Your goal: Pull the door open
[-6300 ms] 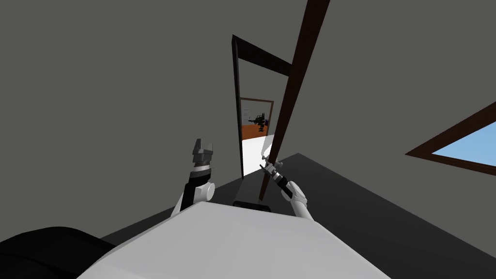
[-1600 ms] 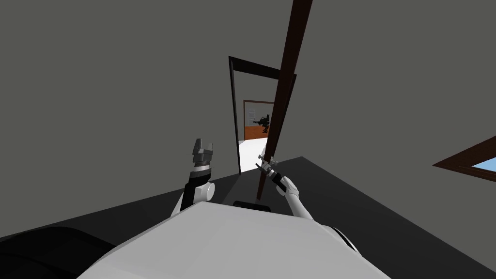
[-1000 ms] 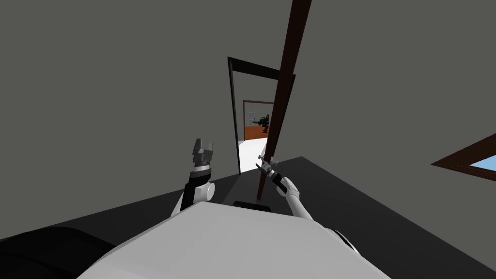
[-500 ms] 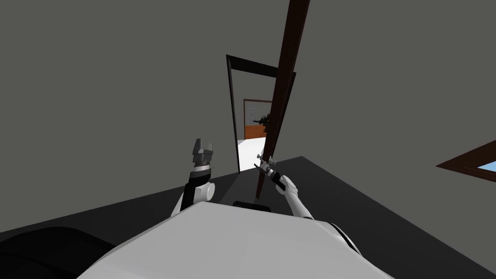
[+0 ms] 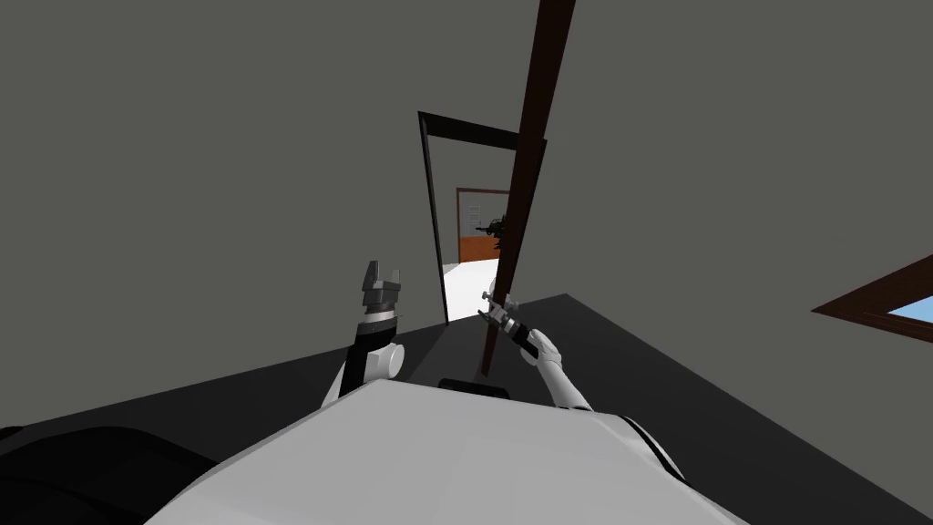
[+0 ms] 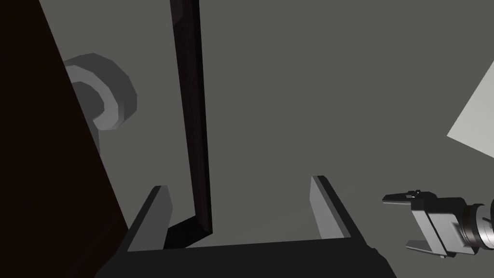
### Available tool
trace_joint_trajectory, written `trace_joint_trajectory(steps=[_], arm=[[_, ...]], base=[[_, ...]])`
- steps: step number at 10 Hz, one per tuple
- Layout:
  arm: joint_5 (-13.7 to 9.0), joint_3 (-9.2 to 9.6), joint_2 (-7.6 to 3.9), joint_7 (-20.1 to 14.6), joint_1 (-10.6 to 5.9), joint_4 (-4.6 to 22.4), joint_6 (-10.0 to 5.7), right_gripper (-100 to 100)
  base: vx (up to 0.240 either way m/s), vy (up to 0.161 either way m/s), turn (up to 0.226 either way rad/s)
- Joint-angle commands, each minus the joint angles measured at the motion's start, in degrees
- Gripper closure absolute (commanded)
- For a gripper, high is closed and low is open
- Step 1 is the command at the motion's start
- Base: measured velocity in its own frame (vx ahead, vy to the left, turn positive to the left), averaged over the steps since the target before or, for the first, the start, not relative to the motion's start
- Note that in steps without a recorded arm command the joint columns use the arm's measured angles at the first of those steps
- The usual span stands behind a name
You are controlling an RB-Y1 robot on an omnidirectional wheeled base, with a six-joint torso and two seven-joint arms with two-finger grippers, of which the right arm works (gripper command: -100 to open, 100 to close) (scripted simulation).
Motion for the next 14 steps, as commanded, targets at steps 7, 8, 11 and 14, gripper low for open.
trace_joint_trajectory(steps=[7,8,11,14], arm=[[0.6,0.05,-2.47,-2.5,-1.00,-0.2,0.13,-100],[0.6,0.05,-2.47,-2.5,-1.00,-0.2,0.13,-100],[1.3,0.93,-3.64,-4.3,-1.55,-0.2,-1.23,-100],[1.7,1.37,-4.22,-5.1,-1.82,-0.2,-1.91,-100]], base=[[-0.010,-0.055,0.005],[-0.009,-0.071,0.040],[-0.039,-0.107,0.024],[-0.016,-0.105,0.015]])
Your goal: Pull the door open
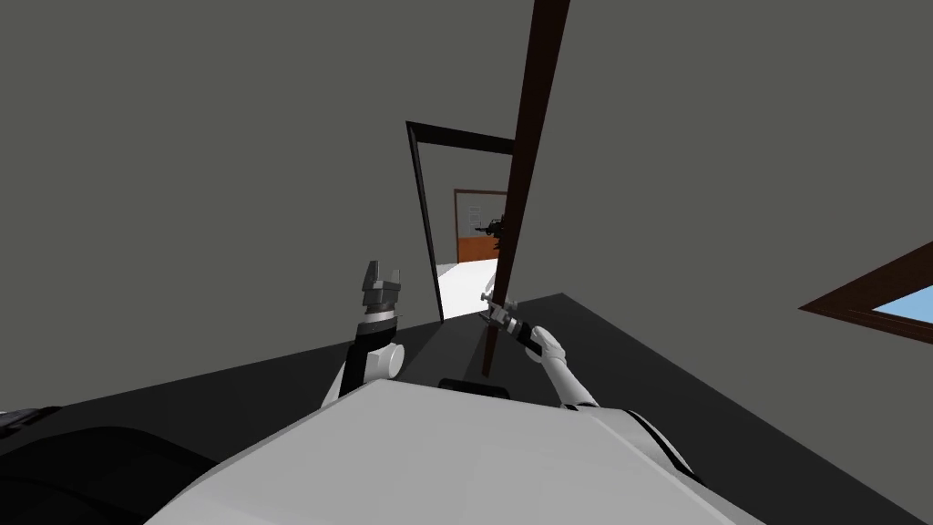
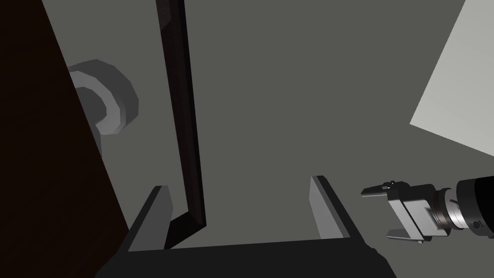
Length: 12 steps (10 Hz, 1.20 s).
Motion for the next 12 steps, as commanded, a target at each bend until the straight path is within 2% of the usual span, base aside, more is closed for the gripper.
trace_joint_trajectory(steps=[1,4,6,8,9,12], arm=[[-0.2,-1.07,-0.94,0.0,-0.68,-0.5,1.65,-100],[-0.1,-0.86,-1.22,-0.5,-0.81,-0.5,1.32,-100],[0.4,-0.24,-2.04,-1.7,-1.19,-0.5,0.36,-100],[0.4,-0.24,-2.04,-1.7,-1.19,-0.5,0.36,-100],[0.9,0.32,-2.79,-2.8,-1.55,-0.5,-0.51,-100],[1.1,0.66,-3.23,-3.5,-1.76,-0.5,-1.04,-100]], base=[[-0.007,-0.020,-0.020],[-0.006,-0.021,0.003],[-0.020,-0.114,0.047],[-0.014,-0.050,-0.005],[-0.003,-0.108,0.009],[-0.028,-0.101,0.024]])
